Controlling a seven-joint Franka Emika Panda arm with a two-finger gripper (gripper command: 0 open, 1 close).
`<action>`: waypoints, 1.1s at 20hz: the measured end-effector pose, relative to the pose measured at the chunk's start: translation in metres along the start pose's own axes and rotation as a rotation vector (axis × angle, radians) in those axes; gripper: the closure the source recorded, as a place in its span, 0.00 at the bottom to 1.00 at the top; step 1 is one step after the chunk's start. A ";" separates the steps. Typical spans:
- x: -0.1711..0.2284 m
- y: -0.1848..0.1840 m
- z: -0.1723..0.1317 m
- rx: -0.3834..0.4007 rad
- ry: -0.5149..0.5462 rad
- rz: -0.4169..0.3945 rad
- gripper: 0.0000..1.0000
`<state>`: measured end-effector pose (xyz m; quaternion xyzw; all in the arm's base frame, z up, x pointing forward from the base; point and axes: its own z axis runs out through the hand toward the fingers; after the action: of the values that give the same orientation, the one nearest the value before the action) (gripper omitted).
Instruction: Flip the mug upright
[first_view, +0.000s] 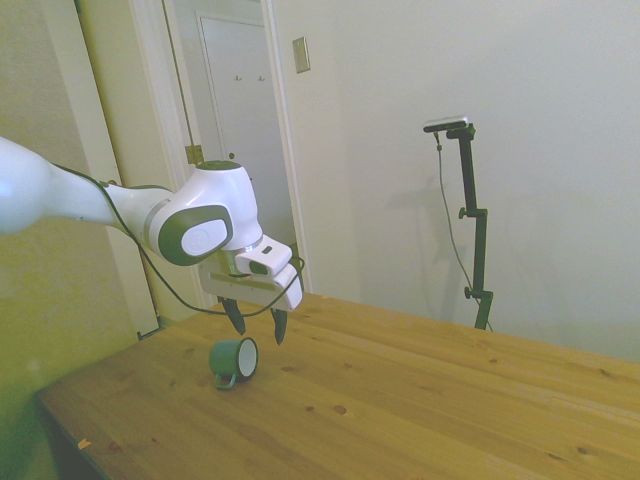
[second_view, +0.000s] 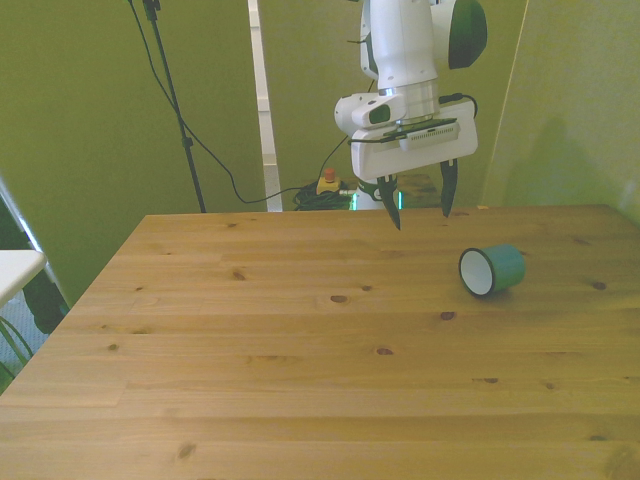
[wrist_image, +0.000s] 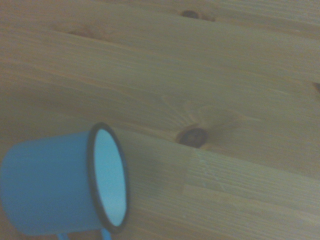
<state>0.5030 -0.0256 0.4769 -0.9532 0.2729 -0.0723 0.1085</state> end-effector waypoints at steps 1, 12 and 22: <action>-0.002 -0.001 0.001 0.016 -0.016 -0.019 0.00; 0.019 0.008 0.032 0.247 -0.192 -0.117 0.00; 0.049 0.003 0.074 0.366 -0.303 -0.147 0.00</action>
<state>0.5574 -0.0414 0.4082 -0.9349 0.1659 0.0156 0.3134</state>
